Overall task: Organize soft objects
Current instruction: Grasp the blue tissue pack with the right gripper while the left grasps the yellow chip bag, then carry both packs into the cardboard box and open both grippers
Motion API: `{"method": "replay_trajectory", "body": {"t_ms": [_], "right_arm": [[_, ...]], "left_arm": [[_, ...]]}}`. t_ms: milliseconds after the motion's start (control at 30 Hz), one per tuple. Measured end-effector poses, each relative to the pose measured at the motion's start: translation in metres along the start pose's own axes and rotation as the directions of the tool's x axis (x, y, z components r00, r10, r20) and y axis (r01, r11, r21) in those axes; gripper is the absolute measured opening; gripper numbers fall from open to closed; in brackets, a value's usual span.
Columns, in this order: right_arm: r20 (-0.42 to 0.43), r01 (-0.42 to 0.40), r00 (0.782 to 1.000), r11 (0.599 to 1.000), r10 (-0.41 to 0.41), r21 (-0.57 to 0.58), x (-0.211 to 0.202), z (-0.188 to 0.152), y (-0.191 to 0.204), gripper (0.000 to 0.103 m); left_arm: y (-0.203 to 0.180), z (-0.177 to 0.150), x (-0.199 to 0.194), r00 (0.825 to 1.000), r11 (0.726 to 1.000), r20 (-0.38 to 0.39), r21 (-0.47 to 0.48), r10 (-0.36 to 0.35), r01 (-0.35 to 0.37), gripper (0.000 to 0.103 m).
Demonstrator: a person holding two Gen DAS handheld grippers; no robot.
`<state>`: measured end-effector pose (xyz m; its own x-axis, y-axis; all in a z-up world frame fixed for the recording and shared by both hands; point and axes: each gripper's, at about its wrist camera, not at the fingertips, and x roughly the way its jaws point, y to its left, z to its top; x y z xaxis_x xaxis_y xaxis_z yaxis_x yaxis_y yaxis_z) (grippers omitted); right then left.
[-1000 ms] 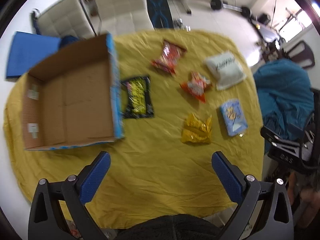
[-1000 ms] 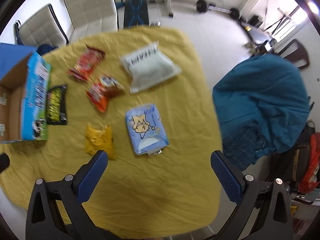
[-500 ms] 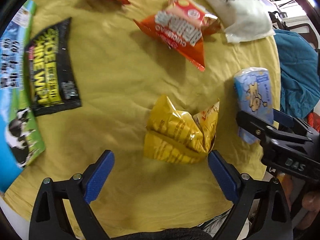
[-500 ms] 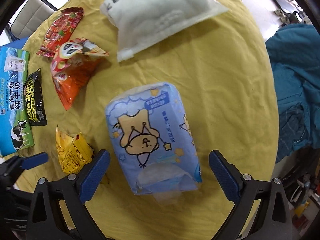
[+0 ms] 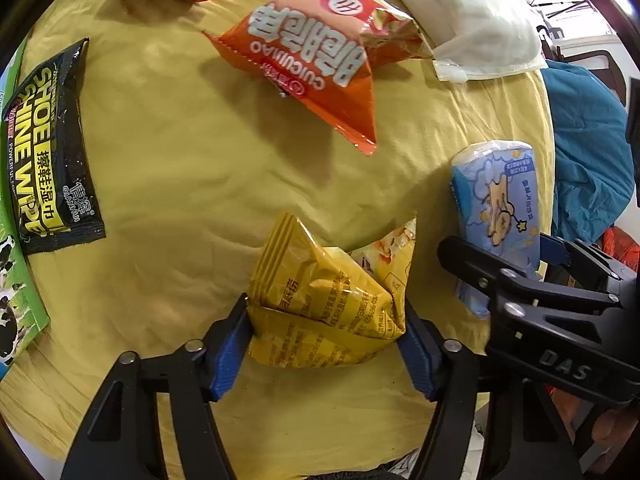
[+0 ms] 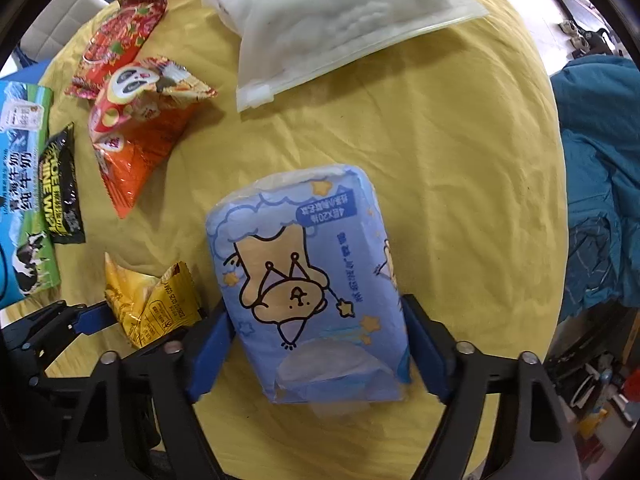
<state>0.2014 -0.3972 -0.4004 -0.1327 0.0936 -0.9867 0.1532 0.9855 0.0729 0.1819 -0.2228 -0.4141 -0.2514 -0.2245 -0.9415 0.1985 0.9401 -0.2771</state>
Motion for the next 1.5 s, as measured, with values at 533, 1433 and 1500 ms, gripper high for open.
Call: {"method": "replay_trajectory", "body": {"t_ms": [533, 1433, 1500], "right_arm": [[0.016, 0.035, 0.999, 0.999, -0.036, 0.026, 0.003, -0.013, 0.009, 0.042], [0.266, -0.161, 0.945, 0.98, 0.188, -0.118, -0.17, -0.034, 0.21, 0.041], [0.269, -0.165, 0.944, 0.979, 0.193, -0.121, -0.173, -0.027, 0.234, 0.041]], "left_arm": [[-0.014, -0.022, -0.034, 0.997, 1.0, 0.073, -0.009, 0.03, -0.03, 0.059], [0.103, -0.07, -0.237, 0.912, 0.995, 0.405, -0.093, 0.066, -0.031, 0.059], [0.12, -0.067, -0.249, 0.906, 0.995, 0.417, -0.095, 0.07, -0.033, 0.059]]}}
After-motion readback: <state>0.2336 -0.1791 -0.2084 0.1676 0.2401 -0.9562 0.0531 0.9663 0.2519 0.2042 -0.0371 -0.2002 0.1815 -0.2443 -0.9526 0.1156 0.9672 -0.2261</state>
